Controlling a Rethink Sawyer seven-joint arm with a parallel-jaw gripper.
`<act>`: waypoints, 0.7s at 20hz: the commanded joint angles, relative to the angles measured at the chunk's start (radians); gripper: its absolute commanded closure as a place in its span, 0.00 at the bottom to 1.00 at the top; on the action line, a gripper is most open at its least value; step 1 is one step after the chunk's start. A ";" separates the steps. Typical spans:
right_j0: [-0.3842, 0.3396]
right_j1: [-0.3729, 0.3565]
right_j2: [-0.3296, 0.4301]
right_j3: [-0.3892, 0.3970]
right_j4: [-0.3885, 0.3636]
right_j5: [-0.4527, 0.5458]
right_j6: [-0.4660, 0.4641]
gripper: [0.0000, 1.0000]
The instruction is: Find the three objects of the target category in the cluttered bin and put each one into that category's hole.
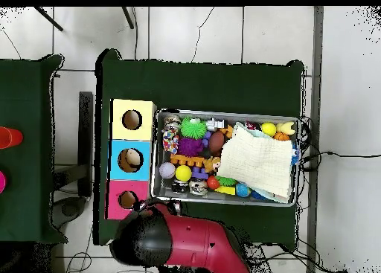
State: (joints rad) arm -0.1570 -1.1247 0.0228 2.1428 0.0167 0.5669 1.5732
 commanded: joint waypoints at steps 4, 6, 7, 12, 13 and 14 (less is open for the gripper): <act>-0.005 0.143 0.102 -0.235 -0.009 0.078 0.078 0.00; 0.009 0.151 0.091 -0.300 -0.014 0.134 0.098 0.00; 0.010 0.158 0.093 -0.332 -0.008 0.166 0.101 0.00; 0.031 0.222 0.092 -0.523 -0.001 0.326 0.136 0.00; 0.040 0.241 0.086 -0.561 -0.008 0.346 0.147 0.00; 0.047 0.261 0.083 -0.592 -0.011 0.352 0.154 0.00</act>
State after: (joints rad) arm -0.1294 -0.9767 0.0407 1.8406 0.0146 0.7159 1.5732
